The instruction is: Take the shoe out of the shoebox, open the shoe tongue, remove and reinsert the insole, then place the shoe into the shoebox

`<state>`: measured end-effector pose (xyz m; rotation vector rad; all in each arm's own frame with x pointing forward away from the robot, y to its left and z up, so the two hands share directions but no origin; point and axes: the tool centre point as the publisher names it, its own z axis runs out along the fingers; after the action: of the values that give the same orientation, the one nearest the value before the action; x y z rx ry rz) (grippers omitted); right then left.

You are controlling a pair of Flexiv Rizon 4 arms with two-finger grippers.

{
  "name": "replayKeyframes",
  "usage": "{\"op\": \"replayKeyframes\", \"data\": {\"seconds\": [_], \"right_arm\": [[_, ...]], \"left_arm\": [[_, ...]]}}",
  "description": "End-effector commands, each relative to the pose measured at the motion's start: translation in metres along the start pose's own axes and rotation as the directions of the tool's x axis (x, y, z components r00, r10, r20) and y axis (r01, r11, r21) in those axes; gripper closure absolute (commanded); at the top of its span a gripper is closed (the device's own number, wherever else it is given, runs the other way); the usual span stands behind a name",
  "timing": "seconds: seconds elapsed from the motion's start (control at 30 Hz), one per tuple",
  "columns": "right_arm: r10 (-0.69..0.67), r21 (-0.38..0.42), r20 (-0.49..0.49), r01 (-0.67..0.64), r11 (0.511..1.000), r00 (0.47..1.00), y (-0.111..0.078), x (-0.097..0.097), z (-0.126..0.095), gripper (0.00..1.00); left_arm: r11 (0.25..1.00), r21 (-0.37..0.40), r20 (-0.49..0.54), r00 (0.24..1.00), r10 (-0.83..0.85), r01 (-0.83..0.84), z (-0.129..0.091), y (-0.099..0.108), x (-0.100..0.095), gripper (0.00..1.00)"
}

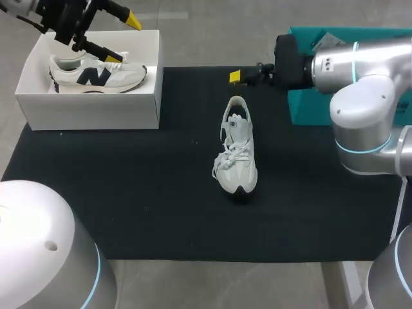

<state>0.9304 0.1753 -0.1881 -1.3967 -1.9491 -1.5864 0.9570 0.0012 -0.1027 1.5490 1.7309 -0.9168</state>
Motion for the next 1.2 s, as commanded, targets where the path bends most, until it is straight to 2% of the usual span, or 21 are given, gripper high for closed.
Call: {"op": "replayKeyframes", "data": {"seconds": [0.03, 0.07, 0.1, 1.2], "right_arm": [[0.042, 0.039, 0.058, -0.044, 0.998, 0.997, 0.0073, 0.007, -0.0059, 0.82], [0.042, 0.039, 0.058, -0.044, 0.998, 0.997, 0.0073, 0.007, -0.0059, 0.51], [0.042, 0.039, 0.058, -0.044, 0.998, 0.997, 0.0073, 0.007, -0.0059, 0.0], [0.042, 0.039, 0.058, -0.044, 0.998, 0.997, 0.0073, 0.007, -0.0059, 0.0]], "left_arm": [[1.0, 0.001, -0.004, 1.0, 0.0, 0.0, -0.0003, 0.0009, -0.0004, 0.0], [1.0, 0.001, -0.004, 1.0, 0.0, 0.0, -0.0003, 0.0009, -0.0004, 0.0], [1.0, 0.001, -0.004, 1.0, 0.0, 0.0, -0.0003, 0.0009, -0.0004, 0.0], [1.0, 0.001, -0.004, 1.0, 0.0, 0.0, -0.0003, 0.0009, -0.0004, 0.0]]}}
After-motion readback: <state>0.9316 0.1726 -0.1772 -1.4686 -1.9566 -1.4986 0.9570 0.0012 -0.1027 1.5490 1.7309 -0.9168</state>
